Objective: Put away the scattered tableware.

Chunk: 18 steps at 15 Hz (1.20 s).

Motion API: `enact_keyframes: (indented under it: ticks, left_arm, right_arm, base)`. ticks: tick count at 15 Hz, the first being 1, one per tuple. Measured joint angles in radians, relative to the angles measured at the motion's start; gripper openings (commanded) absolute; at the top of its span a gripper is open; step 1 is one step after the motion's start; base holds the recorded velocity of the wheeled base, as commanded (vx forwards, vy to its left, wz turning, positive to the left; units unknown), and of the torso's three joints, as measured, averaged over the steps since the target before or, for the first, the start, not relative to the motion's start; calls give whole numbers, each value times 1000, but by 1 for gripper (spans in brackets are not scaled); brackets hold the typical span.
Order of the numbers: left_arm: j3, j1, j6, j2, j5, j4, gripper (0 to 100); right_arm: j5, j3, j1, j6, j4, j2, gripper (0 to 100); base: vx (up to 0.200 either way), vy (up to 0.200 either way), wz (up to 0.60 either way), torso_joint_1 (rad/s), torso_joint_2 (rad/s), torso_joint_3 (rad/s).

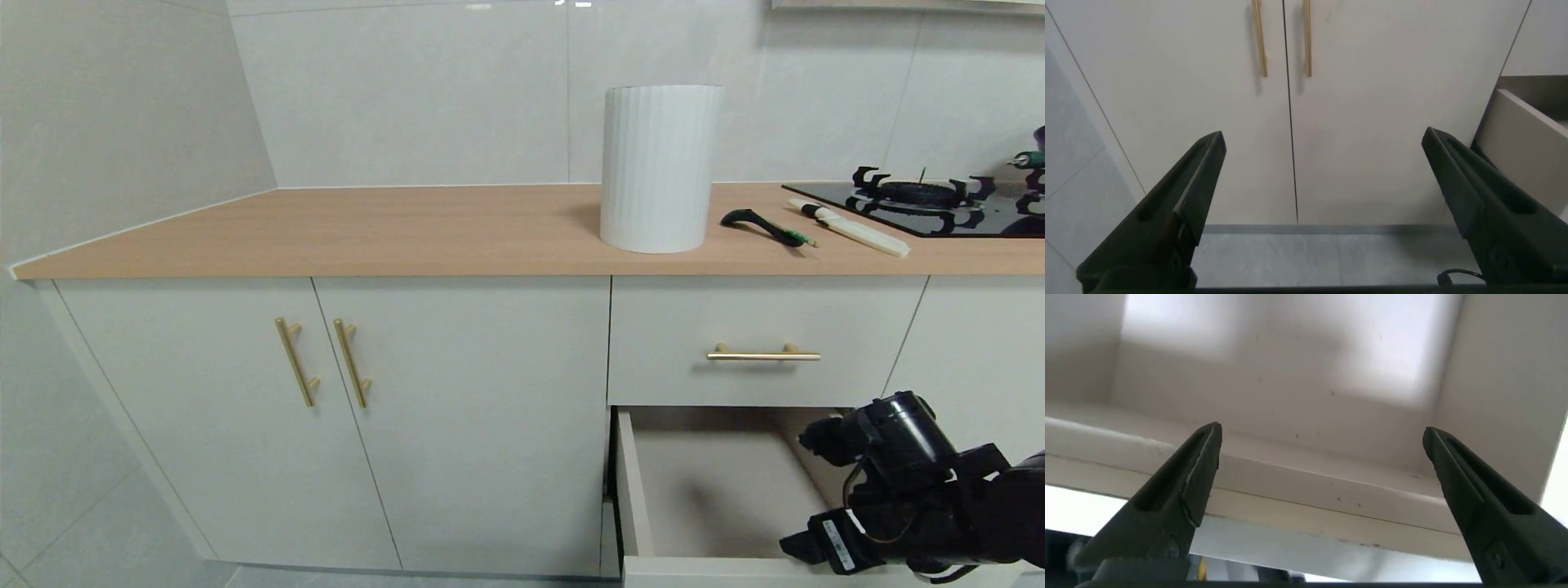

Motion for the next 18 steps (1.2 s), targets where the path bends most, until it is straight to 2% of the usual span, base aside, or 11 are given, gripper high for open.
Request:
enact_keyframes:
  ticks: [7, 10, 13, 17, 18]
  left_arm:
    - [0, 0, 0, 0, 0, 0, 100]
    - [0, 0, 0, 0, 0, 0, 100]
    - [0, 0, 0, 0, 0, 0, 100]
    - [0, 0, 0, 0, 0, 0, 100]
    - [0, 0, 0, 0, 0, 0, 100]
  right_arm:
    - [0, -13, 91, -148, 391, -154, 100]
    - [4, -24, 116, -157, 424, -194, 100]
    - [9, -63, 117, -71, 417, -207, 100]
    - [36, -178, 111, 170, 415, -216, 100]
    - [55, -196, 100, 181, 415, -223, 100]
  base:
    - [0, 0, 0, 0, 0, 0]
    - [0, 0, 0, 0, 0, 0]
    - [0, 0, 0, 0, 0, 0]
    - [0, 0, 0, 0, 0, 0]
    - [0, 0, 0, 0, 0, 0]
